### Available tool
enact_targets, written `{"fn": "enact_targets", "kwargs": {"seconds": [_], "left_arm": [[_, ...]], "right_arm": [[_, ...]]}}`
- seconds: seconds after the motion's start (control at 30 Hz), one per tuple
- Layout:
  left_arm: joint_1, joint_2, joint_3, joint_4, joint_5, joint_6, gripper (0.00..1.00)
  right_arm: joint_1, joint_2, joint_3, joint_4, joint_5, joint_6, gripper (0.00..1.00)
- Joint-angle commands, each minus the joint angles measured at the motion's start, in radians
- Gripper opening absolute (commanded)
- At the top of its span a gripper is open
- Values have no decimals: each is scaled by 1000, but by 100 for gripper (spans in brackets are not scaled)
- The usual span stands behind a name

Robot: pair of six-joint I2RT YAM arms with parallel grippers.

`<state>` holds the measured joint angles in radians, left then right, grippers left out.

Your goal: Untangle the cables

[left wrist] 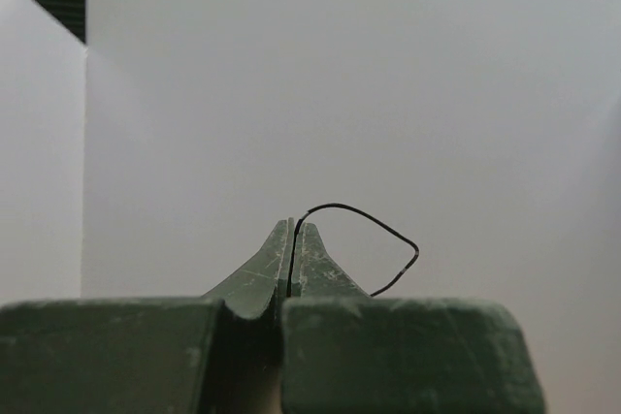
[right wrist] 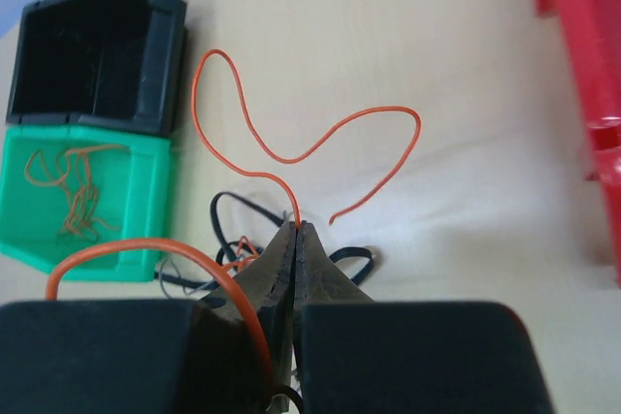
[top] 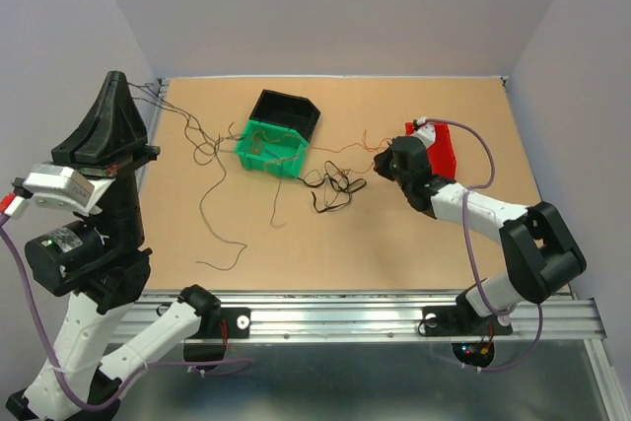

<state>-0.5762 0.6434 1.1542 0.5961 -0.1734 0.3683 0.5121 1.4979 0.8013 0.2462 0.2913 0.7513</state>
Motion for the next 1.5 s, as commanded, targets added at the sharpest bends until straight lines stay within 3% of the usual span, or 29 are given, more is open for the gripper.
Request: {"fn": "enact_targets", "kwargs": {"seconds": [0.0,0.03,0.13,0.23,0.3,0.33,0.37,0.43,0.53,0.63,0.87,1.47], "left_arm": [[1,-40,18,76,-240,50,0],[1,-50,15,88,-268,69,0],[1,-74,-7,42,-116,67,0],[3,-38,19,-1,-104,49,0],[1,-18,36,-10,-98,44,0],[1,-10,32,-10,-74,44,0],[2,-4,16,-12,-2,34,0],[3,-1,-7,-25,131,2,0],[3,5,-16,-59,312,-45,0],[2,12,-22,-91,432,-94,0],[2,9,-50,-111,563,-152,0],[1,13,2,-121,647,-285,0]], "right_arm": [[-9,-74,-34,-56,210,118,1],[-9,-76,-30,-56,201,114,1],[-7,-73,-1,-58,125,46,1],[-7,-77,4,-38,73,-31,1],[5,-76,12,19,-74,-107,1],[20,-77,15,34,-108,-142,6],[64,-82,22,63,-131,-200,31],[117,-90,22,100,-144,-307,51],[204,-90,22,169,-179,-426,64],[238,-76,22,229,-335,-480,73],[360,-51,18,309,-550,-638,81],[532,76,104,352,-537,-716,81]]}}
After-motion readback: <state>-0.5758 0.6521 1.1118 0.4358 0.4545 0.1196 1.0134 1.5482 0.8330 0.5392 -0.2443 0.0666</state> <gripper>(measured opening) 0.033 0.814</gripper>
